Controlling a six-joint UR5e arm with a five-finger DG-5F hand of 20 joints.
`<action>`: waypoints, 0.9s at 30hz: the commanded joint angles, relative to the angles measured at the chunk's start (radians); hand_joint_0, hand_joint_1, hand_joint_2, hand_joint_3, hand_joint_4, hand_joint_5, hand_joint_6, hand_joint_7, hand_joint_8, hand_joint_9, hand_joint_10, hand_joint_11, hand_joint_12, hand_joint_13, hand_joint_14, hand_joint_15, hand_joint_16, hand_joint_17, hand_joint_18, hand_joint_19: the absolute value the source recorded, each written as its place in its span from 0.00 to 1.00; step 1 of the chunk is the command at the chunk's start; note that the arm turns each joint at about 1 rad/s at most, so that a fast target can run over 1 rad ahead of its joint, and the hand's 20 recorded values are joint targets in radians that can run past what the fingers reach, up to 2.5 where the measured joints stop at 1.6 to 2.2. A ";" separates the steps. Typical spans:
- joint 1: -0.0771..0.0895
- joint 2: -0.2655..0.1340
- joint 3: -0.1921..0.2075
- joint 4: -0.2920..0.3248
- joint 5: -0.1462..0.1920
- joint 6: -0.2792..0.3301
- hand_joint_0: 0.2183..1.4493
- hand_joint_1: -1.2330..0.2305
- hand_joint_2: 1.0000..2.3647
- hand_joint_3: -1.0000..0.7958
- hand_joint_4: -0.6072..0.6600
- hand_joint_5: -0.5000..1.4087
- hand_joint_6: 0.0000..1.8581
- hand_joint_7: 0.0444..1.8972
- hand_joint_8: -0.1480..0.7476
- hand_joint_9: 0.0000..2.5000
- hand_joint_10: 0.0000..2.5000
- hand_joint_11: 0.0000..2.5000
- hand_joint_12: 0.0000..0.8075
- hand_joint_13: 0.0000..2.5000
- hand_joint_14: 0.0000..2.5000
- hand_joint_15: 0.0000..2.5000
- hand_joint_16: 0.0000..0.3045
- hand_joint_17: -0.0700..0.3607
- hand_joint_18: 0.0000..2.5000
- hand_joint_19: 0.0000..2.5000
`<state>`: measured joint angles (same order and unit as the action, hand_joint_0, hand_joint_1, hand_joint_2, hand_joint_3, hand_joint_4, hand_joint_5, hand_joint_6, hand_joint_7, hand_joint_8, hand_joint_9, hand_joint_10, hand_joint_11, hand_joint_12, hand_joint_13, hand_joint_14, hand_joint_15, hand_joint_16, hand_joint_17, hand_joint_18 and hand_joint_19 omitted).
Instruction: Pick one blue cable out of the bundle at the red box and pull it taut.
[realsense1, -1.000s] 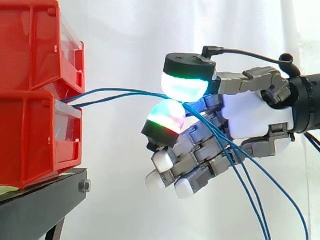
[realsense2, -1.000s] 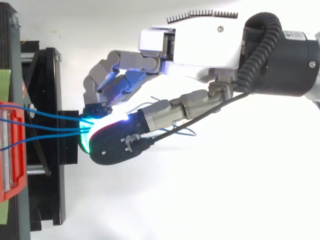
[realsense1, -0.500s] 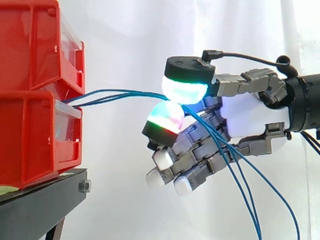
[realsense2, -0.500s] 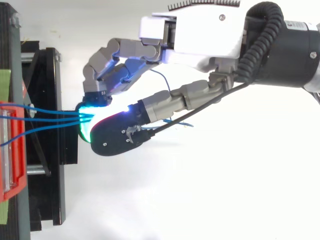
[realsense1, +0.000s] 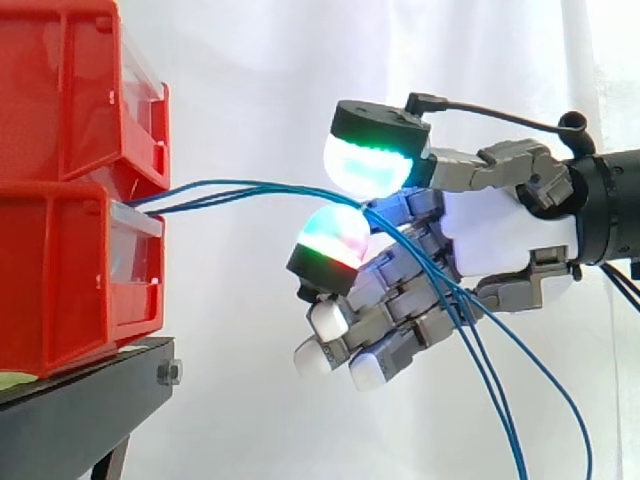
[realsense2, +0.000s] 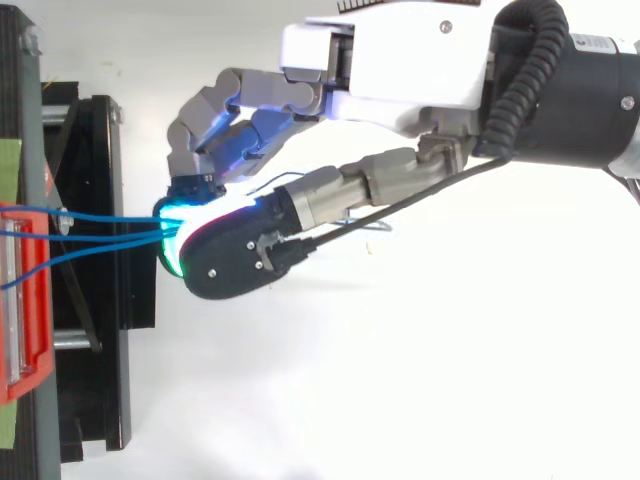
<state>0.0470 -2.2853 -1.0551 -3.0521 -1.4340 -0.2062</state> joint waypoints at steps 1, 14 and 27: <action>0.001 0.000 0.000 -0.004 0.000 -0.001 0.31 0.53 0.01 0.34 0.64 0.18 0.44 0.47 0.59 0.37 0.01 0.28 0.44 0.21 0.00 0.11 0.17 0.43 0.22 0.15; 0.001 0.000 0.000 0.003 0.003 -0.002 0.34 0.45 0.01 0.48 0.66 0.18 0.43 0.44 0.63 0.38 0.01 0.27 0.48 0.23 0.00 0.10 0.18 0.45 0.24 0.13; -0.001 0.001 0.001 0.003 0.001 -0.012 0.34 0.39 0.01 0.50 0.68 0.18 0.44 0.44 0.61 0.38 0.01 0.29 0.47 0.23 0.00 0.10 0.18 0.44 0.24 0.13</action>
<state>0.0473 -2.2847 -1.0551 -3.0495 -1.4322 -0.2159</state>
